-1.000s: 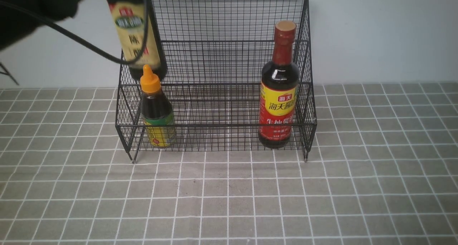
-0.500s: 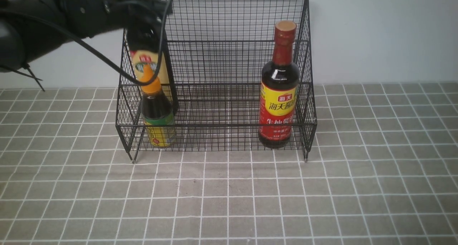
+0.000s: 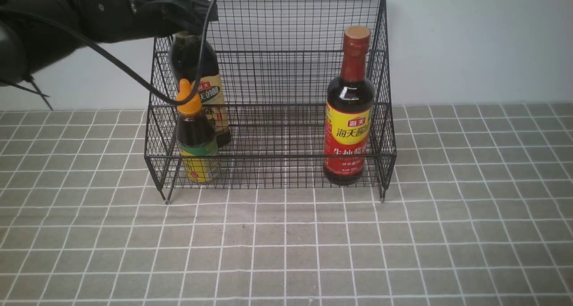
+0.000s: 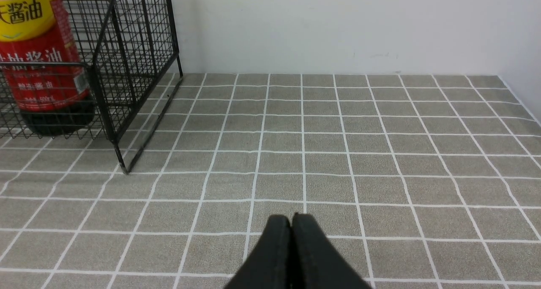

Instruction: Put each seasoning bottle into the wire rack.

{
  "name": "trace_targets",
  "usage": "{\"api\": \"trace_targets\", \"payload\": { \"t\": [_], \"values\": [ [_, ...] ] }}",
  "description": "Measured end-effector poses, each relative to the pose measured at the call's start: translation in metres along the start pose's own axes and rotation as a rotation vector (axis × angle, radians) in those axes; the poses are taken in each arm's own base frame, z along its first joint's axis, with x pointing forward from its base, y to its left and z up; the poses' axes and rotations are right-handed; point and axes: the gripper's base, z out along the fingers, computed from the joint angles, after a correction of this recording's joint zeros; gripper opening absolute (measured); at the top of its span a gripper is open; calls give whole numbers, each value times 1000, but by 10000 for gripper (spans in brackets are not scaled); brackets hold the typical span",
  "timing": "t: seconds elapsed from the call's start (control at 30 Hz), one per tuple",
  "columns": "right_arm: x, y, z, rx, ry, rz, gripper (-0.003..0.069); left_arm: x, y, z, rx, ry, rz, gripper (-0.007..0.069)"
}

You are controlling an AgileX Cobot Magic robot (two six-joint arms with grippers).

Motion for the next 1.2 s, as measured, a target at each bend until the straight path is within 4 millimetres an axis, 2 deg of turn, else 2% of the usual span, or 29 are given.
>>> {"api": "trace_targets", "payload": {
  "t": [0.1, 0.33, 0.37, 0.4, 0.47, 0.5, 0.57, 0.63, 0.7, 0.8, 0.97, 1.17, 1.2],
  "values": [
    [0, 0, 0, 0, 0, 0, -13, -15, -2, -19, 0, -35, 37, 510],
    [0, 0, 0, 0, 0, 0, -13, -50, -7, -71, -6, -143, 108, 414],
    [0, 0, 0, 0, 0, 0, -13, -58, -9, -88, -2, -158, 113, 361],
    [0, 0, 0, 0, 0, 0, -13, -58, -9, -88, -1, -153, 113, 355],
    [0, 0, 0, 0, 0, 0, -13, -62, -12, -116, 19, -98, 122, 244],
    [0, 0, 0, 0, 0, 0, -13, -62, -13, -120, 22, -83, 124, 223],
    [0, 0, 0, 0, 0, 0, -13, -58, -16, -143, 38, 24, 146, 82],
    [0, 0, 0, 0, 0, 0, -13, -53, -16, -158, 42, 110, 168, 26],
    [0, 0, 0, 0, 0, 0, -13, -47, -16, -167, 40, 190, 177, 2],
    [0, 0, 0, 0, 0, 0, -13, -38, -16, -170, 47, 294, 172, -7],
    [0, 0, 0, 0, 0, 0, -13, -23, -18, -155, 88, 370, 125, -7],
    [0, 0, 0, 0, 1, 0, -13, -2, -20, -107, 137, 423, 39, -7],
    [0, 0, 0, 0, 1, 0, -13, 4, -20, -94, 147, 432, 9, -7]
  ]
}}
